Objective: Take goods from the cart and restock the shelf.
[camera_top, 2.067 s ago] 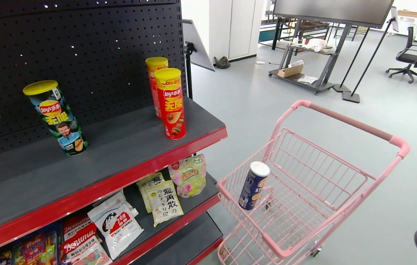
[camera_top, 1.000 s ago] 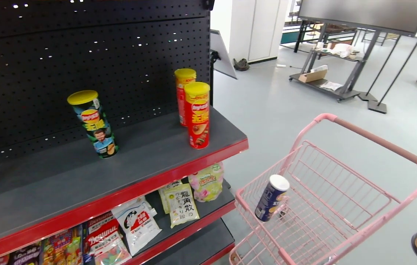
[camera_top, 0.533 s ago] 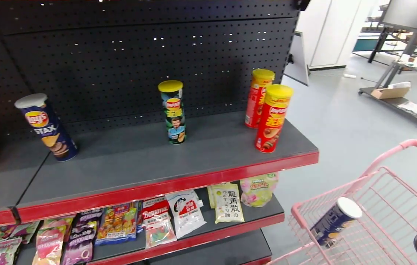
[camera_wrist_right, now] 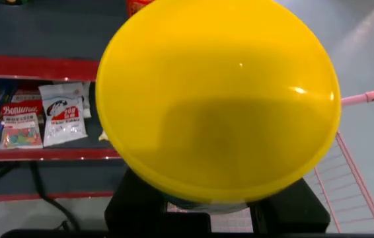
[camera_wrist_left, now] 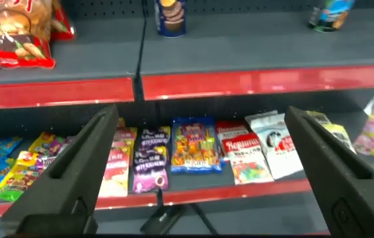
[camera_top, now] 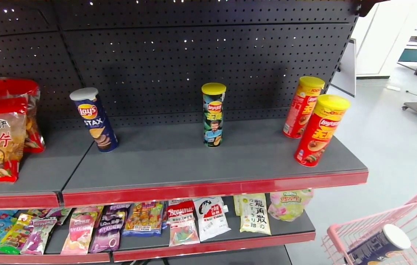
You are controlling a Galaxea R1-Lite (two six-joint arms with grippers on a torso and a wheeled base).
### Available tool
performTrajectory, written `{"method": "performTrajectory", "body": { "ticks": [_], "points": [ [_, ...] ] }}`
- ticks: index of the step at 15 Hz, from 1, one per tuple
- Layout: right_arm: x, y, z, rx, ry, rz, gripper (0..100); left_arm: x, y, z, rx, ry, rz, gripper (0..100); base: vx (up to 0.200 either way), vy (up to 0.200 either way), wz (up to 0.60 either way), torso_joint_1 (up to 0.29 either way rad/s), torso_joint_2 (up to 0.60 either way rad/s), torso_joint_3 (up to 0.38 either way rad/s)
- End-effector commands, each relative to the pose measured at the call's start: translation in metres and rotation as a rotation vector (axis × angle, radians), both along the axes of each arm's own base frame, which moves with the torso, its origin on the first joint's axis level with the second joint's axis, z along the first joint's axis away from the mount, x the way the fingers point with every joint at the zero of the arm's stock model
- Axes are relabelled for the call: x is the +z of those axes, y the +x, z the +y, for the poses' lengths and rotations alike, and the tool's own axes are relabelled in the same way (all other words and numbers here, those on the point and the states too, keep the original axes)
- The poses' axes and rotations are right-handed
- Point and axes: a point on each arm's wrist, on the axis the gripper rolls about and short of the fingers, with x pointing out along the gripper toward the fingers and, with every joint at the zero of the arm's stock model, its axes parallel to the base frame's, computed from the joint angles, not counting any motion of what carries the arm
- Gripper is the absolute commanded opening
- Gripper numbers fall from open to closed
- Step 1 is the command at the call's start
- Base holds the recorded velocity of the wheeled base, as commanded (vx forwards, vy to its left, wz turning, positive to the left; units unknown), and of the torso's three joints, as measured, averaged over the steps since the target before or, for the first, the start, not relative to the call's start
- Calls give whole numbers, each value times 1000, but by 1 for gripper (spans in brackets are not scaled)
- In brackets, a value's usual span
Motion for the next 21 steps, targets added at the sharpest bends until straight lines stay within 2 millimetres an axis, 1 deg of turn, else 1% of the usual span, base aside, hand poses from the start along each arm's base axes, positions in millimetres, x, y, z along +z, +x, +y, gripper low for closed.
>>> {"method": "performTrajectory", "body": {
  "ticks": [1,5,9,11,13,18,19,20,21],
  "points": [
    [-17,-25,-4,-2,12,-91,0,0,0,0,1,0,1,100,200,0,0,7,7,2],
    [-33,-36,-7,12,21,-132,0,0,0,0,1,0,1,100,200,0,0,6,2,2],
    [-41,-47,-8,20,33,-188,0,0,1,0,-1,1,9,100,0,0,0,0,0,0],
    [-41,-48,-9,18,35,-198,0,1,4,0,-5,2,47,100,0,0,0,0,0,0],
    [-41,-48,-9,21,38,-206,0,2,3,-2,-117,44,38,100,0,0,0,0,0,0],
    [-41,-49,-9,29,47,-211,0,2,3,-2,-123,53,37,100,0,0,0,0,0,0],
    [-41,-49,-10,40,49,-212,0,10,2,-2,-127,35,21,100,0,0,0,0,0,0],
    [-42,-49,-10,40,48,-206,0,50,5,-2,-120,-16,7,100,0,0,0,0,0,0],
    [-43,-49,-10,40,47,-204,0,100,22,-2,-115,-107,34,100,0,0,0,0,0,0]
  ]
}}
